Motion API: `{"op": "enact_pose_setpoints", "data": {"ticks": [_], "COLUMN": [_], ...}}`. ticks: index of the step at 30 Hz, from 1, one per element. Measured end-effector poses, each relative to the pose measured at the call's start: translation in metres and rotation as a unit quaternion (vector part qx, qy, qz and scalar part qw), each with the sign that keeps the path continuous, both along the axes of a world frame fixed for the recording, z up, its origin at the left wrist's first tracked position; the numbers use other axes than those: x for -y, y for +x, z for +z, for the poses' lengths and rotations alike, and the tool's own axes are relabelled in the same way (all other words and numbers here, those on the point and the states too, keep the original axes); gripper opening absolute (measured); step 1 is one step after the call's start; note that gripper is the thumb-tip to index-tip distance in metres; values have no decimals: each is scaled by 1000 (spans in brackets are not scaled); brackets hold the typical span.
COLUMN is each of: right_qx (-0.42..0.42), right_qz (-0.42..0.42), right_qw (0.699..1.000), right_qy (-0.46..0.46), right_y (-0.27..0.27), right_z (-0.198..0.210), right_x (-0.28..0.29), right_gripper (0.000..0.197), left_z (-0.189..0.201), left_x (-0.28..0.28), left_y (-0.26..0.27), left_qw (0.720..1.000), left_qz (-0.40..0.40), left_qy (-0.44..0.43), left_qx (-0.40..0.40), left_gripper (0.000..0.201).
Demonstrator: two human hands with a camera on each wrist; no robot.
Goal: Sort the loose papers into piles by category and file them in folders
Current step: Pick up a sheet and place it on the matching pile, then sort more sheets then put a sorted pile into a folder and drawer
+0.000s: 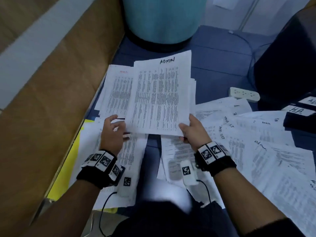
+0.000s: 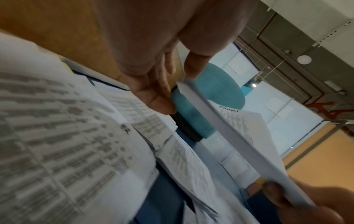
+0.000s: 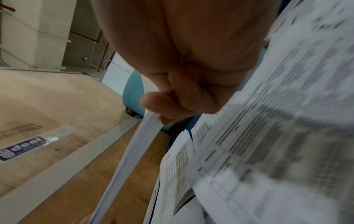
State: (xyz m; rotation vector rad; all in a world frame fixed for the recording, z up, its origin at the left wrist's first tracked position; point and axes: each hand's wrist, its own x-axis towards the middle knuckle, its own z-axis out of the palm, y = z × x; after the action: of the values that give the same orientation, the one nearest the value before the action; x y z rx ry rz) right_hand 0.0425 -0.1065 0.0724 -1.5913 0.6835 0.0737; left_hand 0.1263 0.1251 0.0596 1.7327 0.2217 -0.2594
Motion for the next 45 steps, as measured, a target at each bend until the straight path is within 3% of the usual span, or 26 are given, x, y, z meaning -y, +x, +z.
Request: {"op": "enact_pose_setpoints", "data": {"ticks": [8, 12, 15, 21, 24, 29, 32, 34, 38, 41, 45], "right_qx": [-86, -113, -144, -66, -99, -289, -373, -408, -390, -371, -342], "right_qz": [-12, 43, 34, -8, -24, 6, 52, 66, 91, 83, 24], "right_qw": [995, 993, 989, 992, 978, 909, 879, 852, 812, 822, 870], "right_qy": [40, -2, 10, -111, -184, -301, -292, -322, -424, -424, -355], "right_y": [159, 184, 175, 111, 41, -83, -136, -159, -176, -180, -187], "right_z": [-51, -84, -85, -34, -13, -28, -53, -70, -79, -83, -84], "right_x": [-56, -79, -81, -13, 49, 121, 139, 143, 145, 147, 152], "right_gripper": [25, 48, 47, 18, 19, 29, 56, 67, 58, 51, 69], "left_z": [-21, -29, -32, -41, -41, -41, -46, -50, -51, -49, -47], "left_x": [-67, -78, -73, -26, 15, 90, 127, 146, 177, 192, 208], "left_y": [33, 31, 25, 6, -9, -43, -69, -85, -113, -133, -160], "left_qw": [999, 999, 997, 988, 975, 927, 907, 890, 862, 843, 846], "left_qz": [31, -11, -49, -148, -219, -370, -414, -446, -489, -508, -492], "left_qy": [1, 45, 65, 54, 47, 48, 51, 68, 121, 168, 184], "left_qx": [-22, -2, 5, -5, -2, -32, -60, -64, -58, -62, -89], "left_gripper": [27, 27, 31, 30, 30, 19, 21, 20, 31, 49, 71]}}
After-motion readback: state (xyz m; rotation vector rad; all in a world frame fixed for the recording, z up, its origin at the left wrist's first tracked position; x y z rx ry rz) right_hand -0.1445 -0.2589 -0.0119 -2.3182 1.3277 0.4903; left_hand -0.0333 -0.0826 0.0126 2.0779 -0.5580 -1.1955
